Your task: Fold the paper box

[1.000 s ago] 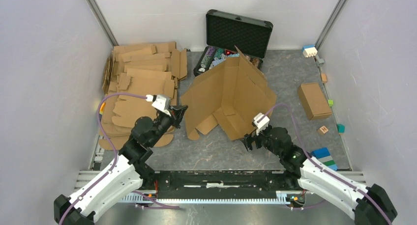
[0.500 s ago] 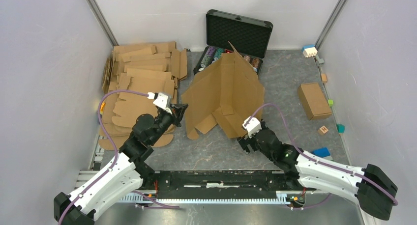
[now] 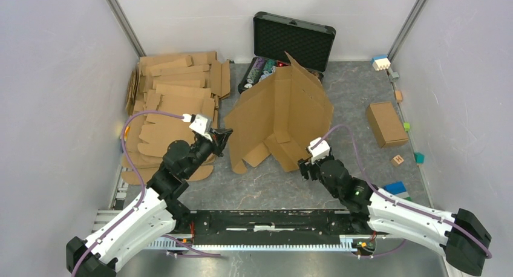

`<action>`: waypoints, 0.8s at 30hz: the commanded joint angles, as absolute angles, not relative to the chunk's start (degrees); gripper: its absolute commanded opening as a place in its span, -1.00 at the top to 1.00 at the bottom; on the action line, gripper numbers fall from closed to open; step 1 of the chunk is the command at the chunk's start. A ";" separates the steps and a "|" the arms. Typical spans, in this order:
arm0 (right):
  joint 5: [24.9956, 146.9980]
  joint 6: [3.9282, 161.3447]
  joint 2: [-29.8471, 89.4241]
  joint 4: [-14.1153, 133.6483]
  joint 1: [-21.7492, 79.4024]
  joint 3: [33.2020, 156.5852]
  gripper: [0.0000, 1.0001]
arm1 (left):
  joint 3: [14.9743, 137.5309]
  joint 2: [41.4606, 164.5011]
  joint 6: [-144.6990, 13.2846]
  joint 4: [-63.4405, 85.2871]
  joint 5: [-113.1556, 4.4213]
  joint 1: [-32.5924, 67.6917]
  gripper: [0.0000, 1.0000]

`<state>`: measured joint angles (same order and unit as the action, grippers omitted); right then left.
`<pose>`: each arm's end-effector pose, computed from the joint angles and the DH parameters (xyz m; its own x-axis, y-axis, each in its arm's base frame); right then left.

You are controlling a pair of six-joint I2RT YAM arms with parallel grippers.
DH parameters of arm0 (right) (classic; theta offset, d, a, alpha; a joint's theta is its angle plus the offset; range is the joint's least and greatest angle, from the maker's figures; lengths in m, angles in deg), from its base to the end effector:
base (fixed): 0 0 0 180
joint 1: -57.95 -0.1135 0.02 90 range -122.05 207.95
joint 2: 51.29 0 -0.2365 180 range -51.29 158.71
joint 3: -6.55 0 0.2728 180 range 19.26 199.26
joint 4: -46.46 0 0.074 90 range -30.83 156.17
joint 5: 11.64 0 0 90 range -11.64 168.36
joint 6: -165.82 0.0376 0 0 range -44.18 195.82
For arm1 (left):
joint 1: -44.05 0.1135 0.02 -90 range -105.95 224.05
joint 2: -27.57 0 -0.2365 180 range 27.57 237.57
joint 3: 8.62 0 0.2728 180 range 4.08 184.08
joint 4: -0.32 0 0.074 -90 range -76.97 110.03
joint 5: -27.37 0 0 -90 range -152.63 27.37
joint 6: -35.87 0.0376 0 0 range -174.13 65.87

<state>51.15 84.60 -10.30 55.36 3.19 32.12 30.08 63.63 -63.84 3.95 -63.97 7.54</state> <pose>0.1308 0.1554 0.1518 -0.3090 -0.2021 -0.9293 -0.4440 0.8948 -0.0470 0.1716 -0.1260 0.2633 -0.1108 -0.1277 -0.9856 0.5654 0.8075 -0.1682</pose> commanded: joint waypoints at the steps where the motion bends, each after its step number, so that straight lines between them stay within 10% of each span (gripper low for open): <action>1: 51.57 85.69 -9.96 52.18 2.79 31.48 -0.59 | 32.38 62.91 -62.13 1.26 -62.89 7.18 0.96; 8: 47.06 89.40 -10.34 53.90 2.82 31.89 -0.87 | 31.76 62.13 -65.36 0.97 -59.47 7.22 0.96; 19: 33.44 95.15 -4.68 51.50 2.85 32.11 -0.42 | 29.17 57.69 -69.68 2.82 -59.82 7.20 0.96; 24: 30.96 95.73 -5.77 54.03 3.32 33.09 -0.64 | 29.04 57.29 -69.62 3.37 -60.12 7.22 0.96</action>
